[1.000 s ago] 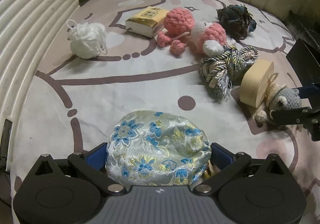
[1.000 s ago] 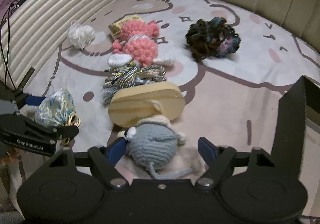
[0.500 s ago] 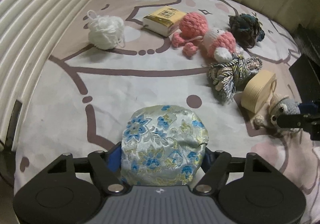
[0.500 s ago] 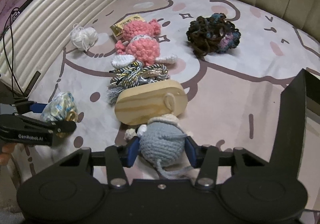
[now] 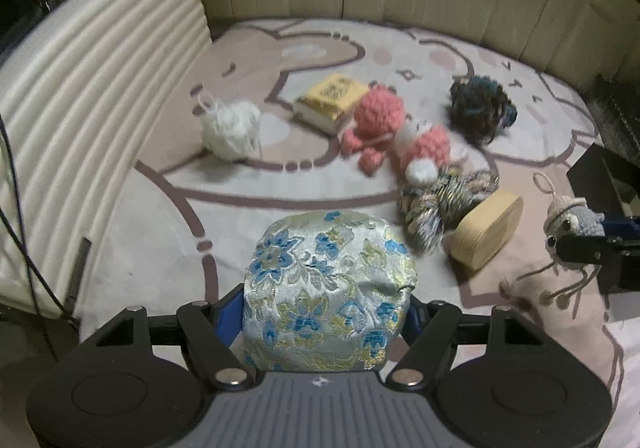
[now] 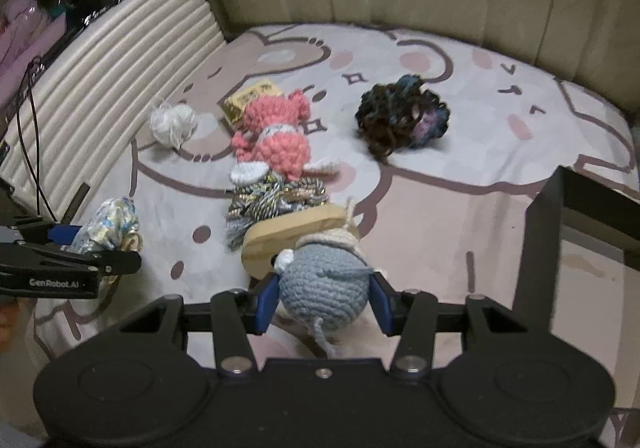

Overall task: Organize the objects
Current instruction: 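Carry the pouch and the grey mouse in both tools over the black box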

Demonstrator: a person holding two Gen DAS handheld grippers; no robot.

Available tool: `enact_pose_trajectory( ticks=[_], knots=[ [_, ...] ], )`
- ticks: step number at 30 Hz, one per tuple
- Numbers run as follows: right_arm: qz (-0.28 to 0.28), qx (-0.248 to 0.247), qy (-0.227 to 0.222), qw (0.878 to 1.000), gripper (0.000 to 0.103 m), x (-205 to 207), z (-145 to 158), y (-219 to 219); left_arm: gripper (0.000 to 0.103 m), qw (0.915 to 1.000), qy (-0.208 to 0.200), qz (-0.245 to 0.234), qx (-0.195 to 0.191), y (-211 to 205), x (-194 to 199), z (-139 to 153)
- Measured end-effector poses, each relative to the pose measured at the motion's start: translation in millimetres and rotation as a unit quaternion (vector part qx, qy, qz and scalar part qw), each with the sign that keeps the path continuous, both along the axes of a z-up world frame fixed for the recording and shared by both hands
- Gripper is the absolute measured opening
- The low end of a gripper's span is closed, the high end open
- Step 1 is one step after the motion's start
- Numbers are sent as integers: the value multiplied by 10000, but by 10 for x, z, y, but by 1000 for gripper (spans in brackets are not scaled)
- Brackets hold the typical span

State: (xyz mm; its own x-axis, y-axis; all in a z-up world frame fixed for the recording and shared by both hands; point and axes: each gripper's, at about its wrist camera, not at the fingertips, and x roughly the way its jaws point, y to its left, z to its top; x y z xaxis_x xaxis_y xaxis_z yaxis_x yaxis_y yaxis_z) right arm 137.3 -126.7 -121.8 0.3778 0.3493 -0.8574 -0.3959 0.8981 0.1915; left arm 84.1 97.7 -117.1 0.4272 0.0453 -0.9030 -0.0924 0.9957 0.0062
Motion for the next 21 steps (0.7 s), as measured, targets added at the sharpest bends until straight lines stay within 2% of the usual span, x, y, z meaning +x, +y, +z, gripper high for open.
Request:
enact_pose_trajectory(
  ticks=[11, 21],
  knots=[
    [-420, 254, -465, 9977, 50, -106, 395, -193, 74, 9987, -457, -71, 193, -253, -37, 560],
    [-687, 267, -865, 9935, 50, -231, 706, -335, 74, 9965, -795, -62, 244, -406, -72, 912]
  ],
)
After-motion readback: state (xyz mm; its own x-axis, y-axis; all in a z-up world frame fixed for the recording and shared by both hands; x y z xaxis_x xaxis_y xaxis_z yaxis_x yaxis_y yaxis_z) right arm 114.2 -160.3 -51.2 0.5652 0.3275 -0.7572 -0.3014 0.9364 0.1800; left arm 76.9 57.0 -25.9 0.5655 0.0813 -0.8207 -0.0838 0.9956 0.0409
